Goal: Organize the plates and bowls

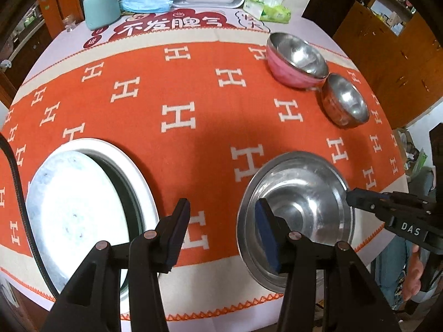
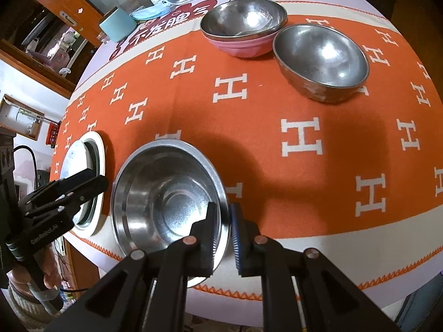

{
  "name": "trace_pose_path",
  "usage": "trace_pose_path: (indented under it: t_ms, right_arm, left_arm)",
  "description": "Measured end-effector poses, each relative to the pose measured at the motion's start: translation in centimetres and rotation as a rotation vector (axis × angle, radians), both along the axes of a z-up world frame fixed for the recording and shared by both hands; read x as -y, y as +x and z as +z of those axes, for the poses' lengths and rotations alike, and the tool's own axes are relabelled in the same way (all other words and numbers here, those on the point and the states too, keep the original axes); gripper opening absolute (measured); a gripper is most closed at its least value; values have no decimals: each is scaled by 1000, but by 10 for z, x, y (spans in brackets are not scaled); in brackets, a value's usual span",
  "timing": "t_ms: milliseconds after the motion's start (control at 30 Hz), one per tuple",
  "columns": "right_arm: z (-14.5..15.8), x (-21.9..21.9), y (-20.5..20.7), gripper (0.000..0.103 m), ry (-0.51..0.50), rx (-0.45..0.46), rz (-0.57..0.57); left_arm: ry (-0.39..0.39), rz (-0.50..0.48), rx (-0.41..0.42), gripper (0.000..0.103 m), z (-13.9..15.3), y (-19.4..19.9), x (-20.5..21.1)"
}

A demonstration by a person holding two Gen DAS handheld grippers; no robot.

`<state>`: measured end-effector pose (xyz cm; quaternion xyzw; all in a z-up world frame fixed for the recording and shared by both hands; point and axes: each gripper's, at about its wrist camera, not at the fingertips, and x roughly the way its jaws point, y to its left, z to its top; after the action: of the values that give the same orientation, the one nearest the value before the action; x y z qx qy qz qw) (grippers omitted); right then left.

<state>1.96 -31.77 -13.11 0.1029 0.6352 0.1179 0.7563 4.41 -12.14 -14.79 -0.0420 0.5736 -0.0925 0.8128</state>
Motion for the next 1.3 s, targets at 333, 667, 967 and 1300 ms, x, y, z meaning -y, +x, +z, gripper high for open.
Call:
trace_pose_path:
  t_ms: [333, 667, 967, 1300]
  right_arm:
    - [27, 0, 2, 12, 38, 73, 13]
    - [81, 12, 37, 12, 7, 207, 15]
    - [133, 37, 77, 28, 6, 314, -30]
    - [137, 50, 144, 31, 8, 311, -69]
  left_arm:
    - [-16, -38, 76, 57, 35, 3, 8]
    - [1, -113, 202, 67, 93, 36, 29]
    - [-22, -140, 280, 76, 133, 77, 41]
    - [-26, -110, 239, 89, 121, 150, 62]
